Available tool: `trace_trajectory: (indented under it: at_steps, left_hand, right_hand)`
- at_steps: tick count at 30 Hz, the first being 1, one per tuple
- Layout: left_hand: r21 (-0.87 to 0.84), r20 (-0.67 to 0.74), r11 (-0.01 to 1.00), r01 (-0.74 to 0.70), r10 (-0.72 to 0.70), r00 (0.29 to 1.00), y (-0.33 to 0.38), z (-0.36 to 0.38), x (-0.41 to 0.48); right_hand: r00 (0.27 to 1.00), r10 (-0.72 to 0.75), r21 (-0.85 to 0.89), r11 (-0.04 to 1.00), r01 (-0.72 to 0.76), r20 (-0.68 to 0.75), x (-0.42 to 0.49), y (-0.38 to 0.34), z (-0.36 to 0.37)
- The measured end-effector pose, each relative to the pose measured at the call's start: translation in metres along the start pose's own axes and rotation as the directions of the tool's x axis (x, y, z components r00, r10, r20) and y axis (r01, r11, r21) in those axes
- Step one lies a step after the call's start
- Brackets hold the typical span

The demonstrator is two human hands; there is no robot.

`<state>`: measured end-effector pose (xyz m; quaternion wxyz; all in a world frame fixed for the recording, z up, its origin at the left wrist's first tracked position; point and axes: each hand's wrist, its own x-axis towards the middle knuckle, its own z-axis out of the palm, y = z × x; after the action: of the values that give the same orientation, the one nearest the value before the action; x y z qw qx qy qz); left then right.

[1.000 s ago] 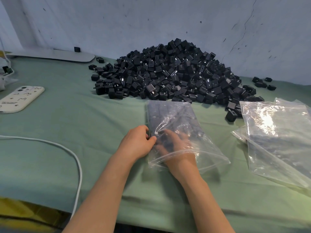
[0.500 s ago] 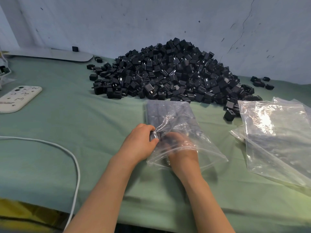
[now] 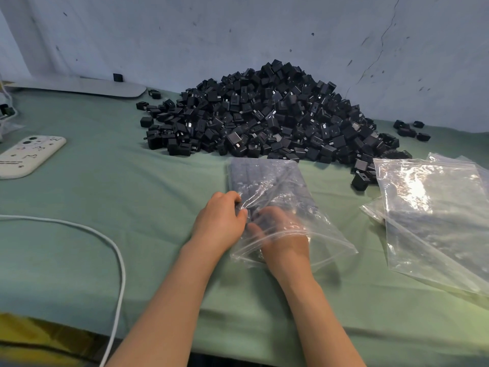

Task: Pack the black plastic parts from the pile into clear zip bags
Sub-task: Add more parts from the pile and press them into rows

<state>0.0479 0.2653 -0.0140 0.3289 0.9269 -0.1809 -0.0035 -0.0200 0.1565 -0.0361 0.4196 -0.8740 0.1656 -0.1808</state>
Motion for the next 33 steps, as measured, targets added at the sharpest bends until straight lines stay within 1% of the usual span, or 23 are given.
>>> trace_trajectory:
  at_steps: [2,5,8,11,15,18,24,28,31,33]
  left_hand:
    - [0.002,0.002,1.000,0.022,-0.022,1.000,0.000,0.002,0.002]
    - [-0.002,0.021,0.999,0.040,-0.040,0.999,0.000,0.004,0.005]
    - [-0.045,0.033,0.997,0.060,-0.059,0.998,-0.002,0.005,0.009]
    - [-0.081,0.035,0.992,0.095,-0.092,0.995,-0.003,0.005,0.011]
    - [-0.138,0.016,0.982,0.127,-0.126,0.992,-0.007,0.003,0.014]
    - [-0.167,0.001,0.976,0.142,-0.144,0.990,-0.011,0.002,0.015]
    - [-0.133,-0.050,0.983,0.128,-0.135,0.990,-0.010,0.004,0.014]
    - [-0.128,-0.076,0.986,0.106,-0.116,0.990,-0.008,0.002,0.013]
    - [-0.118,-0.090,0.988,0.102,-0.113,0.989,-0.008,0.001,0.011]
    - [-0.092,-0.076,0.990,0.108,-0.116,0.990,-0.009,-0.001,0.010]
  right_hand:
    - [1.000,-0.016,0.031,0.999,0.017,-0.023,-0.001,0.003,0.002]
    - [1.000,-0.008,0.086,0.996,0.008,-0.006,-0.001,0.007,0.003]
    - [1.000,-0.014,0.154,0.988,0.016,-0.014,-0.003,0.008,0.004]
    - [0.999,-0.045,0.138,0.989,0.048,-0.026,-0.003,0.010,0.004]
    - [0.999,-0.031,0.150,0.988,0.033,-0.014,-0.001,0.006,0.002]
    - [0.998,-0.059,0.132,0.989,0.062,-0.026,-0.002,0.004,0.000]
    - [0.998,-0.050,0.146,0.988,0.055,-0.040,-0.004,0.004,0.000]
    - [0.996,-0.071,0.146,0.986,0.079,-0.060,-0.006,0.006,0.000]
    - [0.995,-0.066,0.118,0.990,0.074,-0.068,-0.005,0.006,0.002]
    - [0.995,-0.071,0.089,0.993,0.077,-0.073,-0.005,0.006,0.003]
